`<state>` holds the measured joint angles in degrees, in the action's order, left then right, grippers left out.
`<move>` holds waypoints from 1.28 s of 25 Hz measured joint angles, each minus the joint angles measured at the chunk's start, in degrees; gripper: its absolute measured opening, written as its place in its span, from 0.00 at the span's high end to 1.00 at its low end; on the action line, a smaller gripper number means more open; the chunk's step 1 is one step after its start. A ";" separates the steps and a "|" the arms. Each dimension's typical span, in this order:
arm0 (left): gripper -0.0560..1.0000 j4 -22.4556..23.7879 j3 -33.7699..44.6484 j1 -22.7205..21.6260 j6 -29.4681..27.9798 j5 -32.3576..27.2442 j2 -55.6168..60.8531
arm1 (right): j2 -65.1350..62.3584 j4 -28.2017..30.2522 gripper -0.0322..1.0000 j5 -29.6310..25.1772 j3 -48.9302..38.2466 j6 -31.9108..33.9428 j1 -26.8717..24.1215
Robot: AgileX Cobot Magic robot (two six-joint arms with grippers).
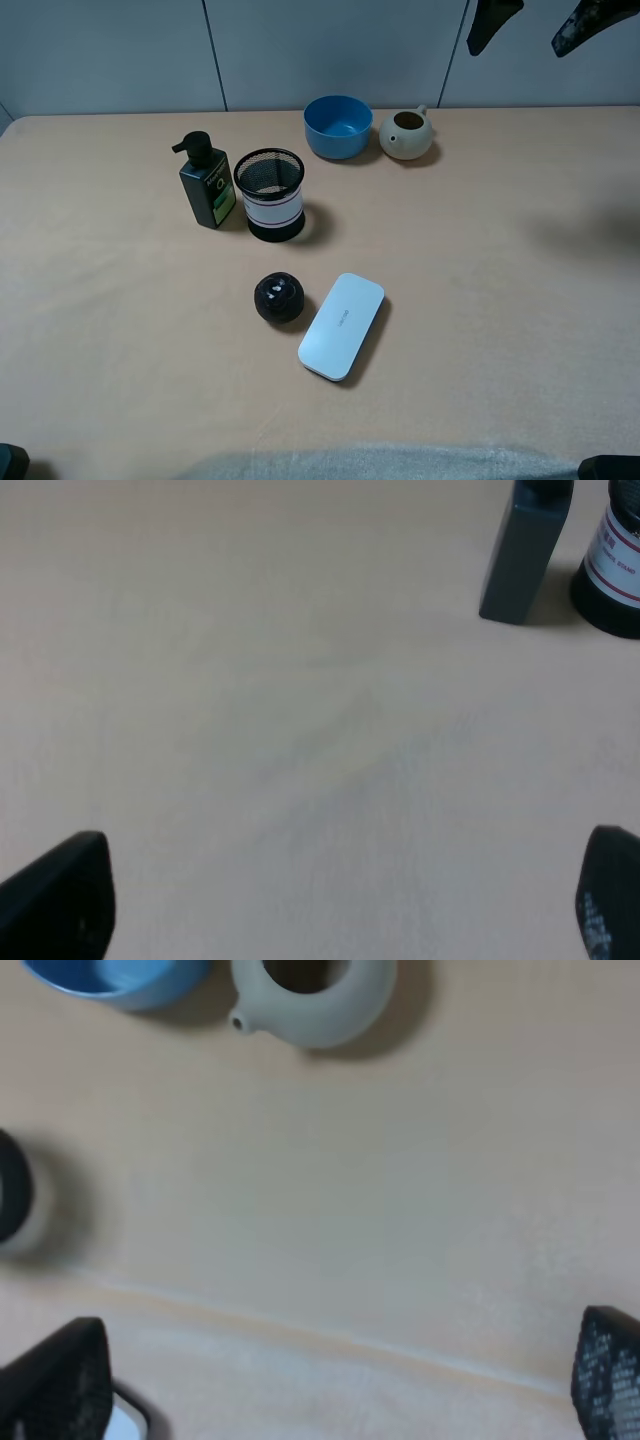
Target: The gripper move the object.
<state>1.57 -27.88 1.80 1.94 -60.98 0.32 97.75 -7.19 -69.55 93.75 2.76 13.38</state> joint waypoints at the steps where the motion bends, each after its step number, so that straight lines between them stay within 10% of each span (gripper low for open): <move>1: 0.07 0.00 0.00 0.00 0.00 0.00 0.00 | -1.30 0.00 0.30 0.00 -0.27 0.26 0.14; 32: 0.07 0.00 0.00 0.00 0.00 0.00 0.00 | -57.22 3.94 0.30 -0.36 -37.28 6.21 0.38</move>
<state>1.57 -27.88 1.80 1.94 -60.98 0.32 40.53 -3.26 -69.91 56.48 8.97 13.77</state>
